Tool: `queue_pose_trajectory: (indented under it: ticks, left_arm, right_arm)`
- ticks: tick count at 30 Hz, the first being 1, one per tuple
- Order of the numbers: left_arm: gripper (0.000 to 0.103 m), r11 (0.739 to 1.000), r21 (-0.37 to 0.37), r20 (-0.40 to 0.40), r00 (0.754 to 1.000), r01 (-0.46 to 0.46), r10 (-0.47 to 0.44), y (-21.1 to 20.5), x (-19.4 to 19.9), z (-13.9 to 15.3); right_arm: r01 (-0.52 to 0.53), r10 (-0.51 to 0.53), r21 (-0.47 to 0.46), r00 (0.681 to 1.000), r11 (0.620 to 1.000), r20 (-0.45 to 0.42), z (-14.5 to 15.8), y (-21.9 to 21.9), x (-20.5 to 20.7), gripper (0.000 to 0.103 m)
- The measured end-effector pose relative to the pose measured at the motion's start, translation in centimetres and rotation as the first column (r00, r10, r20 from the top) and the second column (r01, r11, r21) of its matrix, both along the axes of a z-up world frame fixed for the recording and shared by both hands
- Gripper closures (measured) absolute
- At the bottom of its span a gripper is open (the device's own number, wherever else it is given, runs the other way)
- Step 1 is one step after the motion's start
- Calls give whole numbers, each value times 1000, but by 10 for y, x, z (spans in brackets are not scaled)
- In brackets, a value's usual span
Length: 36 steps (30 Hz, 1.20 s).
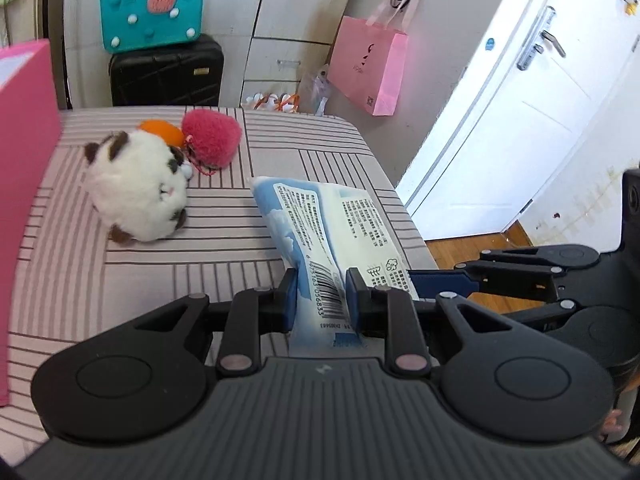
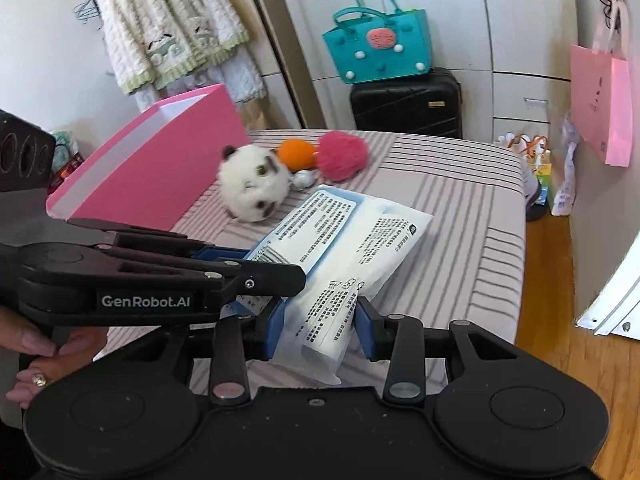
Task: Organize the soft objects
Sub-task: 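Lift the white wipes pack with the left tool and carry it over the box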
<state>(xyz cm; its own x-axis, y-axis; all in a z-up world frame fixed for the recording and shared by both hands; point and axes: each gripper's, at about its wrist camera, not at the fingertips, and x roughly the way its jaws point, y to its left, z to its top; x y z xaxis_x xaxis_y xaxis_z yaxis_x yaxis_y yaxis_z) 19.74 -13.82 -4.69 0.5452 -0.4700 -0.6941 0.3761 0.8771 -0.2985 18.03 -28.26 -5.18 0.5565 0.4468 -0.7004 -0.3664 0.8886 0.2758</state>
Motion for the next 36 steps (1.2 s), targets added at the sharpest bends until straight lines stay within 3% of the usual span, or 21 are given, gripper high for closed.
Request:
queue_pose_trajectory:
  ticks: [13,22,32,36]
  left_arm:
    - [80,998,27,104,992,65,-67,36,-50,39]
    - [78,994,0,90,990,110,-110,76,-75,63]
    - [78,995,6,111,989,101,-101,127,-99,94]
    - [79,998,6,168,984,66,-66,150,-111,107]
  right_arm:
    - [-108,108,16,994,994,4,41,32,-40,52]
    - [-171,171,22,985,985,36,69,59,-61,52]
    - [-296,298,-34,949,954,106,104,111,-74,52]
    - [-359,361,-41,920,932,154,116,131,-75,52]
